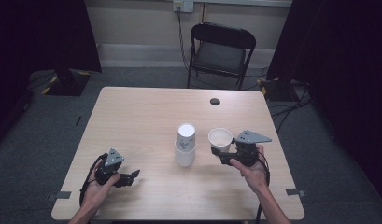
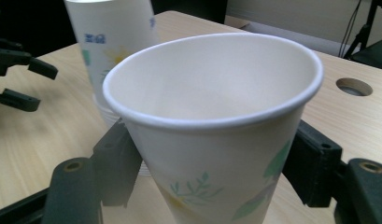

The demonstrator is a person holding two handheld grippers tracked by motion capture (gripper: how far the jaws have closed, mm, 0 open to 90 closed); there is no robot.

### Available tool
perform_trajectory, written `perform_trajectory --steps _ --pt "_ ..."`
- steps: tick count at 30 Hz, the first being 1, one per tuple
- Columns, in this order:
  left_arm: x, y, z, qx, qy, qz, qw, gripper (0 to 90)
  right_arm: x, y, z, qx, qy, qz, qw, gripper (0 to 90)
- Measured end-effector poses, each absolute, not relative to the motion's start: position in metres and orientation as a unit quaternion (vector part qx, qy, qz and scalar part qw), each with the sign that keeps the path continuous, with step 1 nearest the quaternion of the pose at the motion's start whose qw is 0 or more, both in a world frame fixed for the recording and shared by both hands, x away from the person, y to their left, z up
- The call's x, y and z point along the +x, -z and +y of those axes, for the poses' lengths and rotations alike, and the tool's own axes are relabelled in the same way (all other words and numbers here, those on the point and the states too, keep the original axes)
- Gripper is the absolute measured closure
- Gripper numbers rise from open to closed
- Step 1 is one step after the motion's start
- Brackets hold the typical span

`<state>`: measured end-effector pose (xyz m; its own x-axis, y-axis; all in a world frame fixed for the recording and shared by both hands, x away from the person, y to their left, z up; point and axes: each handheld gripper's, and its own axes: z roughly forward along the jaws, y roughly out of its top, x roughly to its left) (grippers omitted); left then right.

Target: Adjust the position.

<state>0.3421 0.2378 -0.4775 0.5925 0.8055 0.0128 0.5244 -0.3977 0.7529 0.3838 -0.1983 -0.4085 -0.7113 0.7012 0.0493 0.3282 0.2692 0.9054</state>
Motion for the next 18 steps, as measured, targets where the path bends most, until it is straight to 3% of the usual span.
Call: perform_trajectory --steps 18 --pt "0.353 0.500 0.242 0.805 -0.202 0.433 0.353 15.2 0.432 0.430 -0.213 0.399 -0.476 0.757 0.202 28.8"
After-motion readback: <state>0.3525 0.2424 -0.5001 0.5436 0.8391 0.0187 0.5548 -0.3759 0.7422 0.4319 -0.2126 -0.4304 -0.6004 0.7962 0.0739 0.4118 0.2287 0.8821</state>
